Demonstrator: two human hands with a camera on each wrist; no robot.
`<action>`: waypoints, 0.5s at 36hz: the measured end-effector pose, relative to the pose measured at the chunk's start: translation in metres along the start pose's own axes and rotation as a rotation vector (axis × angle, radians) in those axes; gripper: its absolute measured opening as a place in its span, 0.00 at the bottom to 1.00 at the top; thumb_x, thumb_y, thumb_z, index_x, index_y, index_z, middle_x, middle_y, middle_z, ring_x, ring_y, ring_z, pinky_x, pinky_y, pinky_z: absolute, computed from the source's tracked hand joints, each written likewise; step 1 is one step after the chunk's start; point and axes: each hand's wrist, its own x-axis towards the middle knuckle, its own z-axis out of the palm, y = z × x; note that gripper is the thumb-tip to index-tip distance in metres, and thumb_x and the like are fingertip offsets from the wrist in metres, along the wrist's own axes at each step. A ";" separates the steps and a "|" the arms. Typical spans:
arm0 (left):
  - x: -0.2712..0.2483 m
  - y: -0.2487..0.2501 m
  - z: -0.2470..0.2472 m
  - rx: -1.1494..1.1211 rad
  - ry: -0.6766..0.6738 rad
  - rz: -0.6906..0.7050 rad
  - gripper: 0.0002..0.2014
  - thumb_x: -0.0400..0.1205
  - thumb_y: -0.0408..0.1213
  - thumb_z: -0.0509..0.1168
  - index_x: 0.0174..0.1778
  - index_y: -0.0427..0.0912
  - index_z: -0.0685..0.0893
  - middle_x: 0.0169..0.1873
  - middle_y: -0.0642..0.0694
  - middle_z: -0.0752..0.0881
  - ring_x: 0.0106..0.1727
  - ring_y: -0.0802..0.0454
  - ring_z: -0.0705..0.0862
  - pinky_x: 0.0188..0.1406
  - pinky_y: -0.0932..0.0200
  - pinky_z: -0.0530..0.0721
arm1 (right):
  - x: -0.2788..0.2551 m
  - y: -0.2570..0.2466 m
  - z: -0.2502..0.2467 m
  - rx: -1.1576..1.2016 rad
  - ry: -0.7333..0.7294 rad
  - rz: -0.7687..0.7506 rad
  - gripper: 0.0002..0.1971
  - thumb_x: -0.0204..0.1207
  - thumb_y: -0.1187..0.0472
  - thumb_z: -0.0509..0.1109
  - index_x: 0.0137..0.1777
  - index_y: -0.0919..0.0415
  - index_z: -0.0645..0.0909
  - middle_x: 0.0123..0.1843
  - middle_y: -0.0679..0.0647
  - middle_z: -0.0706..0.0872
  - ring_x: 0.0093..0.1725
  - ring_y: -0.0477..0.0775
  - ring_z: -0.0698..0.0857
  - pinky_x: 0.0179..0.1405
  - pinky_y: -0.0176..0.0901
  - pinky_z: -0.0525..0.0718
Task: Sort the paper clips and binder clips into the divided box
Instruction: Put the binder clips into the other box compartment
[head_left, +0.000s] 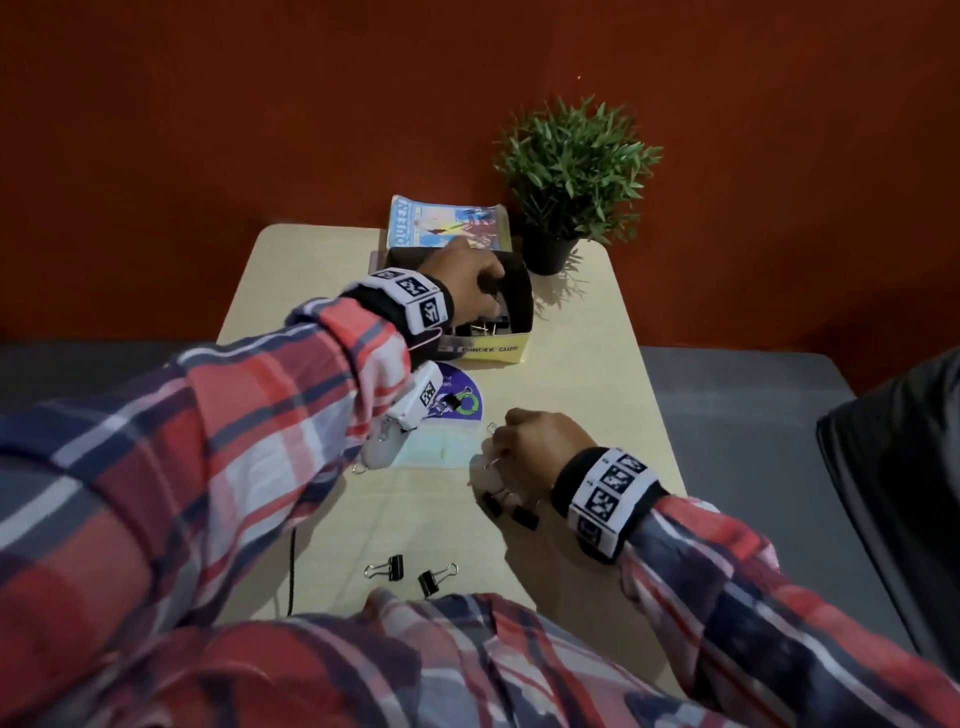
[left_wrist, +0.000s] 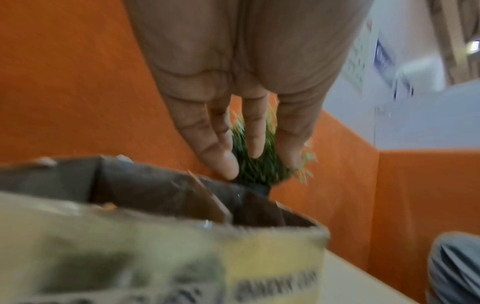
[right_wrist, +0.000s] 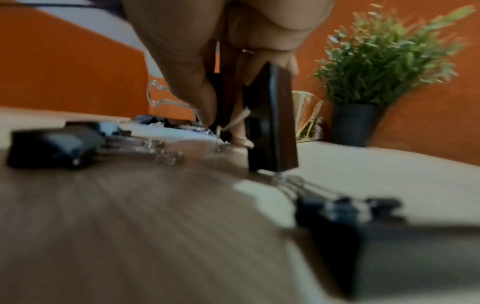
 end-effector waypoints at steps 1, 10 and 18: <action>-0.005 -0.006 -0.006 -0.024 0.053 -0.015 0.19 0.75 0.41 0.74 0.63 0.48 0.83 0.62 0.42 0.77 0.59 0.43 0.81 0.58 0.57 0.76 | 0.000 0.003 0.000 0.036 0.022 0.024 0.14 0.79 0.56 0.63 0.60 0.52 0.87 0.52 0.56 0.83 0.52 0.63 0.85 0.50 0.46 0.83; -0.088 -0.126 -0.048 -0.168 0.111 -0.443 0.11 0.78 0.44 0.73 0.51 0.43 0.86 0.53 0.40 0.88 0.46 0.44 0.84 0.47 0.53 0.83 | 0.009 0.016 -0.055 0.228 0.397 0.104 0.11 0.76 0.69 0.70 0.53 0.58 0.91 0.54 0.57 0.91 0.53 0.60 0.88 0.59 0.47 0.84; -0.127 -0.138 -0.011 0.123 -0.261 -0.502 0.51 0.64 0.67 0.75 0.81 0.50 0.64 0.75 0.43 0.71 0.75 0.37 0.69 0.69 0.43 0.74 | 0.079 0.030 -0.118 0.208 0.495 0.192 0.11 0.76 0.68 0.69 0.53 0.56 0.90 0.57 0.56 0.90 0.53 0.58 0.87 0.51 0.39 0.81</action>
